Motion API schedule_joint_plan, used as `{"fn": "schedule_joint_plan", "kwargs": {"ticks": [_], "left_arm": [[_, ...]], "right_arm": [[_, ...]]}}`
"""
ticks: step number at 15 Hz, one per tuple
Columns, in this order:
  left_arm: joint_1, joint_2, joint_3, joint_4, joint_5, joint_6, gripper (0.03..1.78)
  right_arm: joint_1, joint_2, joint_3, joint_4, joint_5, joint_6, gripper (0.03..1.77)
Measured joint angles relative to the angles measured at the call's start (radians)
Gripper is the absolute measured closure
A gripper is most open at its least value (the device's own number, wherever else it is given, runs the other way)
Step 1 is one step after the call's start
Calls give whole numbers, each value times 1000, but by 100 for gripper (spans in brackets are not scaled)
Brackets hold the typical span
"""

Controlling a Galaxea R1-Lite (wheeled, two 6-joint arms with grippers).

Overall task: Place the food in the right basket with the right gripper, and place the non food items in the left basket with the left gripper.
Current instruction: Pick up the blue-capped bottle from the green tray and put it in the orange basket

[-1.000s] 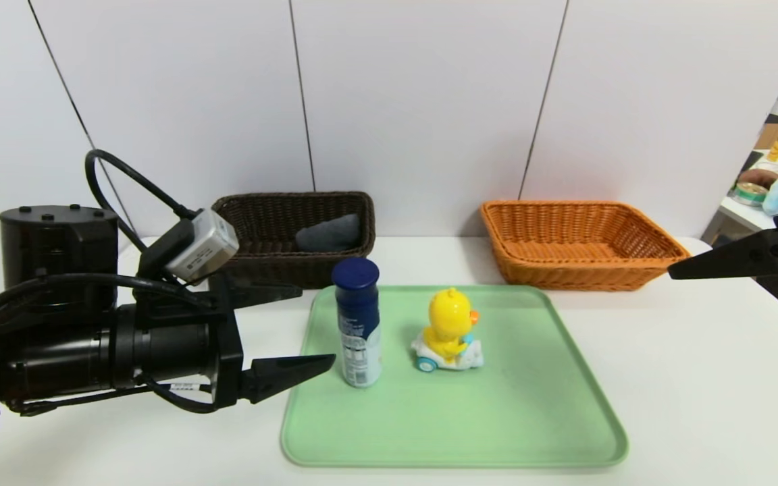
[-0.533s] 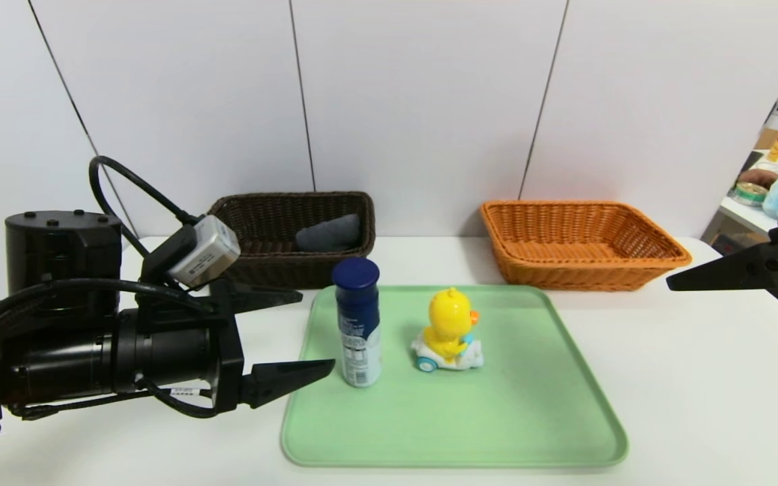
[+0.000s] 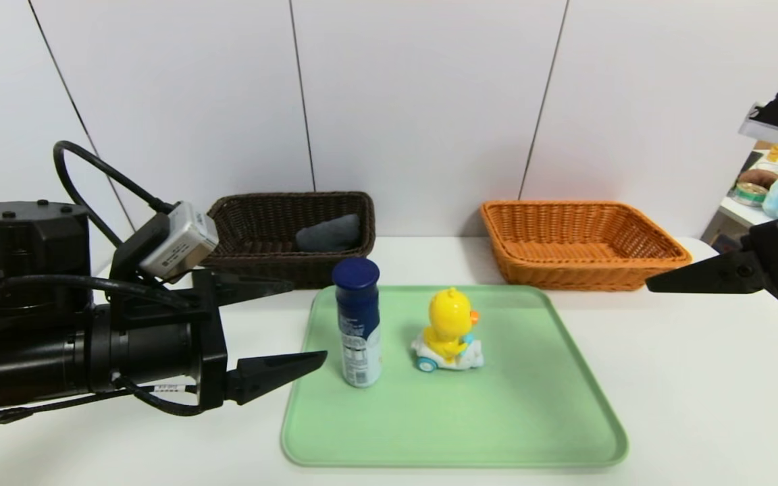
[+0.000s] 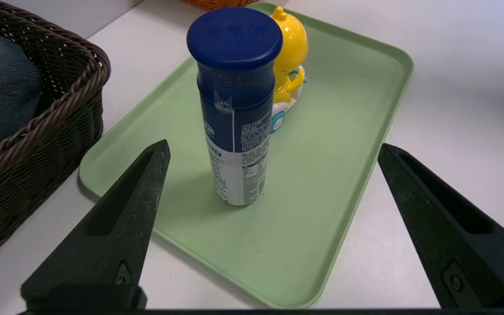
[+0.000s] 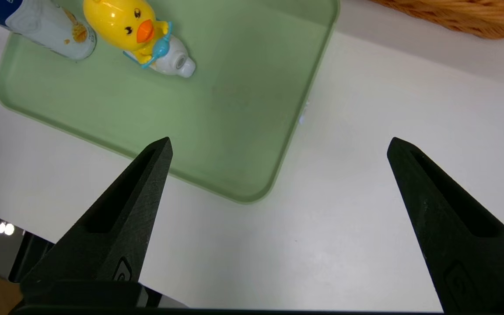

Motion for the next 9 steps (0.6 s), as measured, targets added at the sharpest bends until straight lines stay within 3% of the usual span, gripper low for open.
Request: {"fn": "schedule_joint_plan", "kwargs": {"ticks": [5,9], "left_arm": [[44,-28,6,4,2,-26,12],[63,-43,11,6,74,-143,12]], "right_arm": [[82,19,252,-392,-40,-64,10],[207,66,389,-733,-41,-77,10]]}}
